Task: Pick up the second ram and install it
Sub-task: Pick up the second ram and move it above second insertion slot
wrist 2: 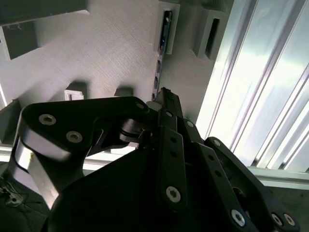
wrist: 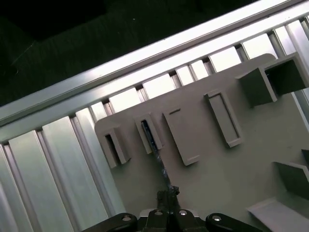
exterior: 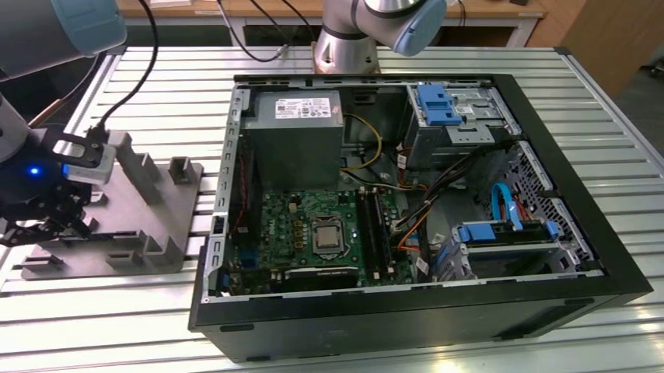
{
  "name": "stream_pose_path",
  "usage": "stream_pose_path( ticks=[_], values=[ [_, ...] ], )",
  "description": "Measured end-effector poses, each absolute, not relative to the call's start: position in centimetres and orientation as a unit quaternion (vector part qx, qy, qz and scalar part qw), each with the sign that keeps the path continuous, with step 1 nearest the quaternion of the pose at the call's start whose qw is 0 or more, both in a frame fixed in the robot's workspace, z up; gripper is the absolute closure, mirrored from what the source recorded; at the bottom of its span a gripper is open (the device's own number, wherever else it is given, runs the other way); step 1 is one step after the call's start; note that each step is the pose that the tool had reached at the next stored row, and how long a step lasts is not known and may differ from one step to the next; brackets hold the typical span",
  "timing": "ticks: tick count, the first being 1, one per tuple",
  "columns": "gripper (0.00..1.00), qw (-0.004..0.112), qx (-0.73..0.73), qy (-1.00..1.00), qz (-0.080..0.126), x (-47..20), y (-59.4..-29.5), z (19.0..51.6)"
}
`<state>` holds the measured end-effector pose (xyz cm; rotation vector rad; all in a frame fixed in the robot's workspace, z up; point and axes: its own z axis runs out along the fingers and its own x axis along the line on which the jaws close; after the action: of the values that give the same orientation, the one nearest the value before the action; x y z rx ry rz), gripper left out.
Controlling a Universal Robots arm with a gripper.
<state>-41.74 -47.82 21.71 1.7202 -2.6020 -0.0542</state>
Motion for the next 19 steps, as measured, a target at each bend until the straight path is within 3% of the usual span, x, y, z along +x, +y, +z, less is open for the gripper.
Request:
stream_pose_path(
  ticks=[19],
  values=[
    [0.9, 0.013, 0.633, -0.774, -0.016, -41.74, -47.82, 21.7]
  ],
)
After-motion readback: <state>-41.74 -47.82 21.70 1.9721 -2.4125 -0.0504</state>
